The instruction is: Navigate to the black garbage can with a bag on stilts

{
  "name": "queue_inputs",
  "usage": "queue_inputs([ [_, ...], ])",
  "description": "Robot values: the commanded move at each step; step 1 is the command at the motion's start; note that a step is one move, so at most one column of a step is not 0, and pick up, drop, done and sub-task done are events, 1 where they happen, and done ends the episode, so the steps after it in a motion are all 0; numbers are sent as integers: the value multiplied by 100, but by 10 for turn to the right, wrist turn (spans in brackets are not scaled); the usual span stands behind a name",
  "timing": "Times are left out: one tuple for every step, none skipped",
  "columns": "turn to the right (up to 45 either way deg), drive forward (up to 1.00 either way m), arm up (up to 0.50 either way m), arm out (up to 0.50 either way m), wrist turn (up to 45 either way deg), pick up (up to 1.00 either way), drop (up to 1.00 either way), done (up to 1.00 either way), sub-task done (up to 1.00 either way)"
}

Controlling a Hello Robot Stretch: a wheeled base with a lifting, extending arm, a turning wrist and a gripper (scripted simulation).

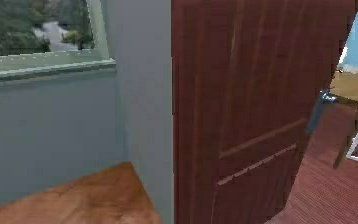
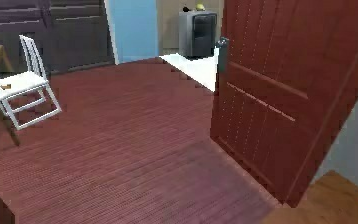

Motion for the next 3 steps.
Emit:
queue_inputs([
  [450,0,0,0,0,0,0,0,0],
  [450,0,0,0,0,0,0,0,0],
  [150,0,0,0,0,0,0,0,0],
])
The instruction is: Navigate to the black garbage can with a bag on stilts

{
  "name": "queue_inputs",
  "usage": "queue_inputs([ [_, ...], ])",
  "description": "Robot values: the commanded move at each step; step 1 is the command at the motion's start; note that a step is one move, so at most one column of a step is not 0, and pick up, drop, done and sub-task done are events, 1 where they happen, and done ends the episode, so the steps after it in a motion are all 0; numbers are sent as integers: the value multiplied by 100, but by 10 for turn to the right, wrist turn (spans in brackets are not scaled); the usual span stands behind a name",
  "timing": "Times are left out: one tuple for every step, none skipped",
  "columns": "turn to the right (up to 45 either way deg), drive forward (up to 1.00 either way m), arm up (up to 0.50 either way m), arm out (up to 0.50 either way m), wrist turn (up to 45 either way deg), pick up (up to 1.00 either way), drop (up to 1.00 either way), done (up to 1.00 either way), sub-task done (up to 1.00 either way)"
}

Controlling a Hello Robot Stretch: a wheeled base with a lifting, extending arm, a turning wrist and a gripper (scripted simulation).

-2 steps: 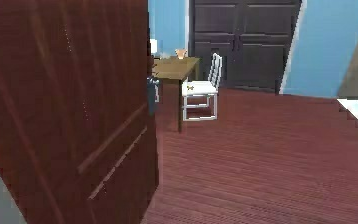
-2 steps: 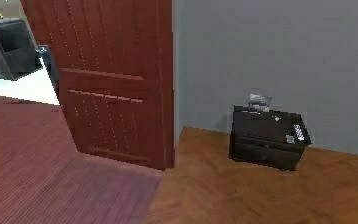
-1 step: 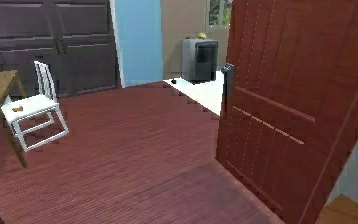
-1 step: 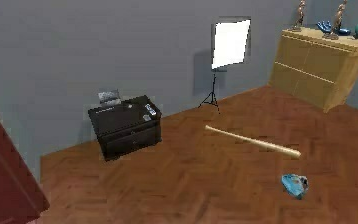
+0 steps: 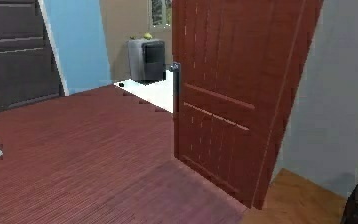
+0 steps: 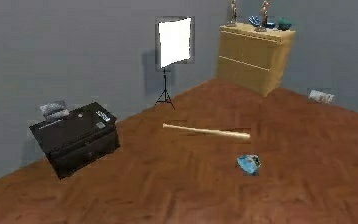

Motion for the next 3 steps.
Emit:
queue_inputs([
  [0,5,0,0,0,0,0,0,0],
  [-240,0,0,0,0,0,0,0,0],
  [0,100,0,0,0,0,0,0,0],
])
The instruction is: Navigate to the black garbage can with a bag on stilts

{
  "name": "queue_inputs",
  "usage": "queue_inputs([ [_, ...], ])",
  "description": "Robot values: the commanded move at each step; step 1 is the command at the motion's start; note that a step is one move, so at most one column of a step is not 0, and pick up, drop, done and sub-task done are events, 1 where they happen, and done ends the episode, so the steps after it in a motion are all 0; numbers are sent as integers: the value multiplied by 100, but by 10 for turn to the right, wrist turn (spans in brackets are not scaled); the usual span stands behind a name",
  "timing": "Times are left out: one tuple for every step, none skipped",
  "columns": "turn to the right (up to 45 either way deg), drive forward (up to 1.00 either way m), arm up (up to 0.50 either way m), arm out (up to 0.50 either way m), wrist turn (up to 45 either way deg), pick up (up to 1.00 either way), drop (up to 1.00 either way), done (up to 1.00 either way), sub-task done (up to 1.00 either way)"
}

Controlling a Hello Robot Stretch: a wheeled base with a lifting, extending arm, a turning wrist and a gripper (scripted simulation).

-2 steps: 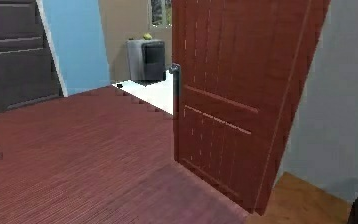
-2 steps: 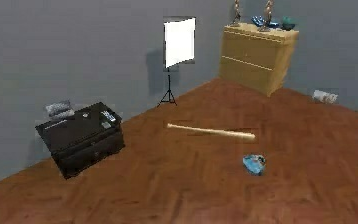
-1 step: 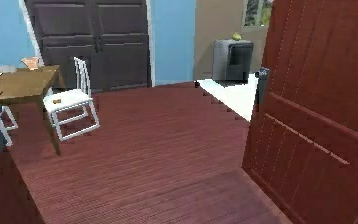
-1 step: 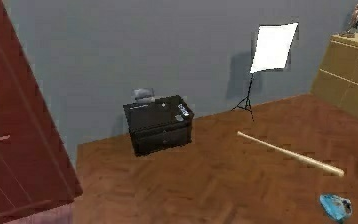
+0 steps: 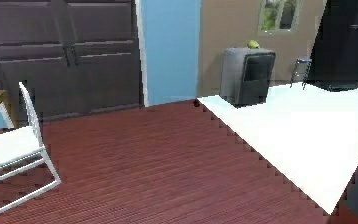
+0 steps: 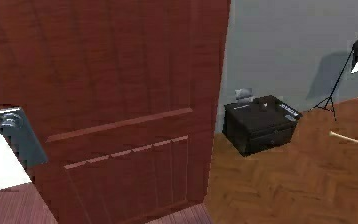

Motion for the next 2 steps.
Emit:
queue_inputs([
  [-30,0,0,0,0,0,0,0,0],
  [0,60,0,0,0,0,0,0,0],
])
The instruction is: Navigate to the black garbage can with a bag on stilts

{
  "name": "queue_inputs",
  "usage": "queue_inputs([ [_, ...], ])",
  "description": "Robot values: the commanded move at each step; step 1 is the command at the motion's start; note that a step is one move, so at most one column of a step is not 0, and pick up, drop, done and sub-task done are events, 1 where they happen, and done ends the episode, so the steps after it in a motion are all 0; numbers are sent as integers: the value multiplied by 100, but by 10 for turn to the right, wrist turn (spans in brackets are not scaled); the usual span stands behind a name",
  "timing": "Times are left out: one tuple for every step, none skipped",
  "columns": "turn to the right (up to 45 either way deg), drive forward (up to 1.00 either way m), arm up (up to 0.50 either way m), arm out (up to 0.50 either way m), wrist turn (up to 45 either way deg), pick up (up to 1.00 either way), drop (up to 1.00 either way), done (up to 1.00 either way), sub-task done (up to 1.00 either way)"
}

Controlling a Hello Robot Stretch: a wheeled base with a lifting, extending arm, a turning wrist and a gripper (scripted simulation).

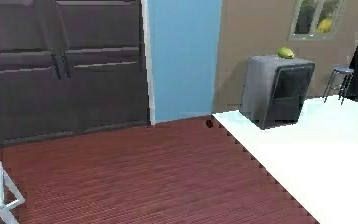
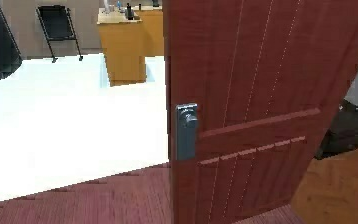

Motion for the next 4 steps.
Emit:
queue_inputs([
  [240,0,0,0,0,0,0,0,0],
  [0,45,0,0,0,0,0,0,0],
  [390,0,0,0,0,0,0,0,0],
  [0,100,0,0,0,0,0,0,0],
])
